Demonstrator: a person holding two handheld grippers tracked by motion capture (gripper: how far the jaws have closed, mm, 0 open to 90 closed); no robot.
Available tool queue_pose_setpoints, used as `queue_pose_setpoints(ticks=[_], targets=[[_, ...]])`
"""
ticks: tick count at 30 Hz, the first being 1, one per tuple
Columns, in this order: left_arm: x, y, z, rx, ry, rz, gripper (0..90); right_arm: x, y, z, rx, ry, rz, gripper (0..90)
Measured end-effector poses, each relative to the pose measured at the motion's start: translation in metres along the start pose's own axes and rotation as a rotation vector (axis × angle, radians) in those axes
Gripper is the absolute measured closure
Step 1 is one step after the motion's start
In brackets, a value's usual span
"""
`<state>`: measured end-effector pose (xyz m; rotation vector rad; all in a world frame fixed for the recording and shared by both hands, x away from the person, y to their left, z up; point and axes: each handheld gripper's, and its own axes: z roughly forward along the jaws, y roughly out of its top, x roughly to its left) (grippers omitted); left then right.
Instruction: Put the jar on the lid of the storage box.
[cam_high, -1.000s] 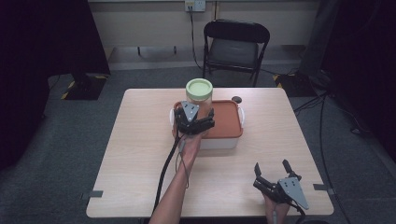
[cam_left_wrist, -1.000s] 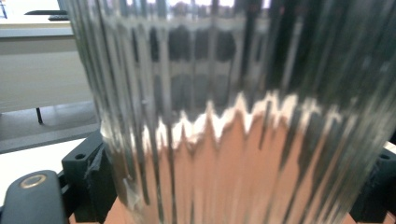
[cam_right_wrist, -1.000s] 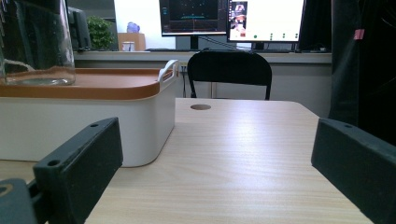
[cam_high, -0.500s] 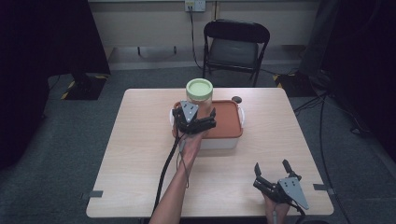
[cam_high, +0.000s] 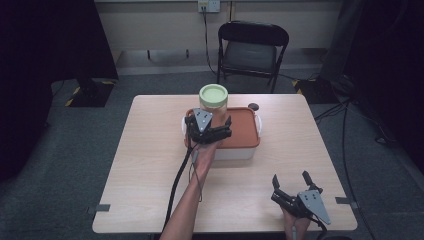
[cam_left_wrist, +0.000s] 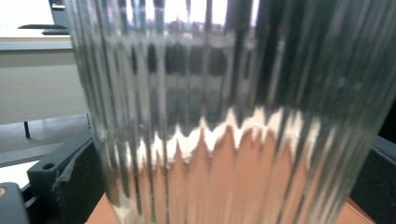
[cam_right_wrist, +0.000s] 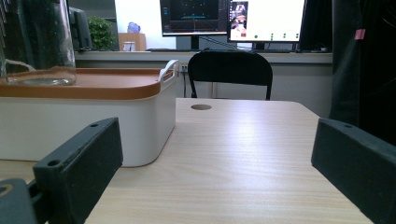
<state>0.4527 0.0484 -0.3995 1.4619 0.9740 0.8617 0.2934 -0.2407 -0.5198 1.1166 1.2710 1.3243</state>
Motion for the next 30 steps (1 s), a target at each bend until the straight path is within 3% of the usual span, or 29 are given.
queue_pose_setpoints(ticks=[30], targets=[[0.007,0.006,-0.013,-0.026,-0.013,-0.004,0.0,0.000,0.000,0.000,0.000,0.002,0.000,1.2]])
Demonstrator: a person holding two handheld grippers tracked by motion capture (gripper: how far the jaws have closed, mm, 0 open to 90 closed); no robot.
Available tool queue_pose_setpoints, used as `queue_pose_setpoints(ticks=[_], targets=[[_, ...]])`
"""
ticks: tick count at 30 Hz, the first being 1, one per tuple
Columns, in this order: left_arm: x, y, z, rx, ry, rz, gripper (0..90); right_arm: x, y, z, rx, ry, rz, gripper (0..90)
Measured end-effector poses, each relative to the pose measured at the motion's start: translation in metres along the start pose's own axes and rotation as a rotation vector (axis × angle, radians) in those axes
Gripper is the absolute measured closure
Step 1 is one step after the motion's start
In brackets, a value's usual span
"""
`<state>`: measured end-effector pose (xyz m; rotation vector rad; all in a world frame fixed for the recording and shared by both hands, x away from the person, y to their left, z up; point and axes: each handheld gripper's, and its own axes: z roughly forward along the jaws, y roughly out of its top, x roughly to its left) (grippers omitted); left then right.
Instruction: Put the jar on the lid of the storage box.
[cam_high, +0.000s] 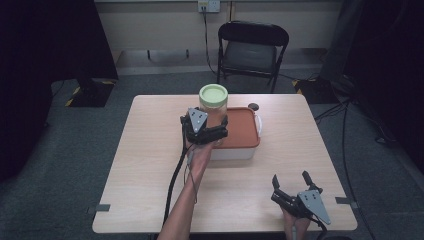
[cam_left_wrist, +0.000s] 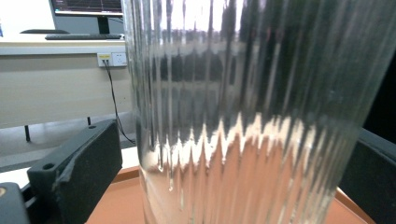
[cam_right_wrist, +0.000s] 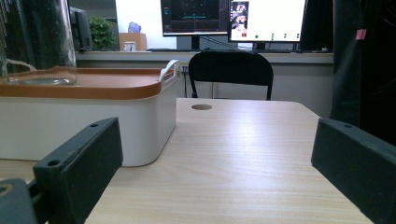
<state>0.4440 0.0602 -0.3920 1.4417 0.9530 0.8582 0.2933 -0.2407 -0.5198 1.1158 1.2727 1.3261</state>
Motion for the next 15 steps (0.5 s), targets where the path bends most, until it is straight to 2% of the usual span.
queue_pose_setpoints(ticks=[15], targets=[[0.0016,-0.0008,-0.0072,-0.013,0.000,0.017,0.0,0.0000,0.0000,0.0000,0.000,-0.001,0.000,1.2]])
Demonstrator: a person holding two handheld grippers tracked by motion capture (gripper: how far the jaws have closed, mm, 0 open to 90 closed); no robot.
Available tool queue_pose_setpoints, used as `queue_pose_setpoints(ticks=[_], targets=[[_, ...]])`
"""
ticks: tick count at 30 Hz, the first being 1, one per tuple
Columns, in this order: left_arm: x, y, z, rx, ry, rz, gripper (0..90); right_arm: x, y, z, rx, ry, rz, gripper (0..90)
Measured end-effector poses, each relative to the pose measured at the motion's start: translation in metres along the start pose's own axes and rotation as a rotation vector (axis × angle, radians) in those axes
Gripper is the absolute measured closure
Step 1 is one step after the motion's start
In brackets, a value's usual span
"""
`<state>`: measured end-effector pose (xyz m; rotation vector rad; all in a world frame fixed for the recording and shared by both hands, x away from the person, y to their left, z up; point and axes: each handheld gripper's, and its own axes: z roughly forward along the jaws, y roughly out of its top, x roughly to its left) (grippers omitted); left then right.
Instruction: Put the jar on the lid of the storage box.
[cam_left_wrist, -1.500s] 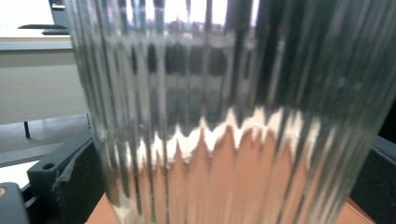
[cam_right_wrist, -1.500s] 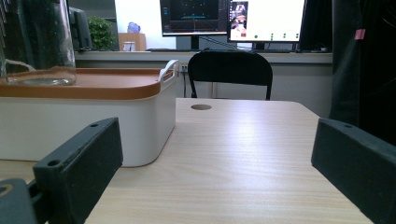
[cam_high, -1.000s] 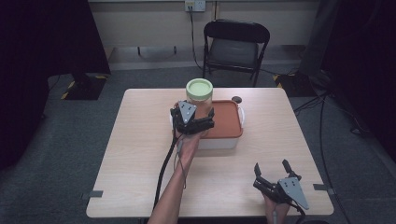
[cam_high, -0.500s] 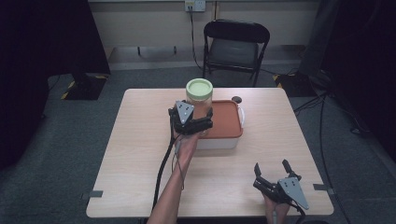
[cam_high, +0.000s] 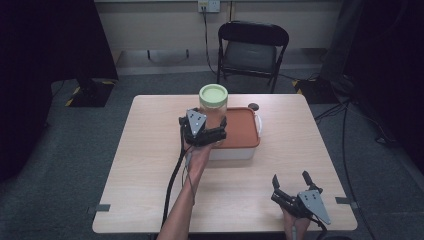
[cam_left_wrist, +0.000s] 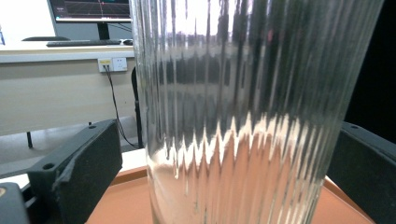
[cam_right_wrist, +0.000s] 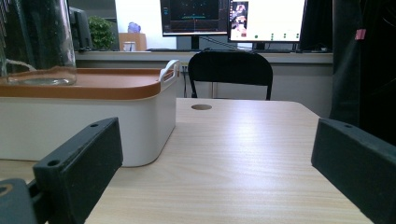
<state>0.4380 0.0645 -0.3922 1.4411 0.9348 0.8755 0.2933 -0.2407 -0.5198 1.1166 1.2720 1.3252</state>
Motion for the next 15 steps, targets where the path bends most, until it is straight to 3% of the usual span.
queue_pose_setpoints(ticks=[15], targets=[[0.0014,0.0006,-0.0047,-0.009,-0.003,0.016,0.1,0.0000,0.0000,0.0000,0.000,-0.001,0.000,1.2]])
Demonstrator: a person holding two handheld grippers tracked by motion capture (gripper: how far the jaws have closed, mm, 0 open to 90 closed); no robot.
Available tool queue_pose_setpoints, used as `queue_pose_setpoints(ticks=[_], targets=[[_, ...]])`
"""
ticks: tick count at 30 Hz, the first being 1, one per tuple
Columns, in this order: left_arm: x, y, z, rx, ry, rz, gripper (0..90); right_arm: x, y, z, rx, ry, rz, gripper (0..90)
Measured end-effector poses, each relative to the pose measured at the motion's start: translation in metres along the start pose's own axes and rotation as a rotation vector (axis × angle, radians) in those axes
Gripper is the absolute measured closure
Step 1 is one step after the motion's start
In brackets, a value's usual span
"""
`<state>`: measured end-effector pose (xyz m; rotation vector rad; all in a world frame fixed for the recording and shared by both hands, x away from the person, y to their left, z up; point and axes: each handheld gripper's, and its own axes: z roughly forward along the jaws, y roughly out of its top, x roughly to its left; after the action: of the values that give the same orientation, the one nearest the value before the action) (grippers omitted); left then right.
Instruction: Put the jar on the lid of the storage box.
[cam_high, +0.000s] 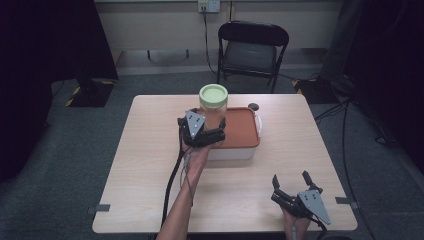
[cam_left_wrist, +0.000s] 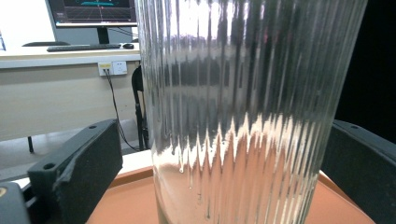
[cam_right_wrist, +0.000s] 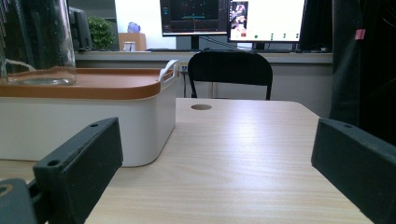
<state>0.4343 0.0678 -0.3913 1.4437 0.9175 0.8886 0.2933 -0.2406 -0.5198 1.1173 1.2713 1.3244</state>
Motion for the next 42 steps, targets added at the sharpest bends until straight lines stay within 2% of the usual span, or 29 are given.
queue_pose_setpoints(ticks=[8,10,16,38,42], targets=[[0.000,0.002,-0.003,-0.003,-0.010,-0.014,0.1,0.000,0.000,0.000,0.000,0.000,0.000,1.3],[-0.002,0.002,-0.004,-0.002,-0.003,0.002,0.1,0.000,0.000,0.000,0.000,-0.001,0.000,1.3],[-0.003,0.003,-0.006,-0.002,-0.006,0.007,0.1,0.000,0.000,0.000,0.000,-0.001,0.000,1.3],[-0.004,0.004,-0.017,-0.030,-0.014,0.009,0.0,0.000,0.000,0.000,-0.001,-0.002,0.000,1.3],[-0.001,0.002,-0.019,-0.019,-0.010,0.006,0.0,0.000,0.000,0.000,-0.001,-0.002,0.001,1.2]])
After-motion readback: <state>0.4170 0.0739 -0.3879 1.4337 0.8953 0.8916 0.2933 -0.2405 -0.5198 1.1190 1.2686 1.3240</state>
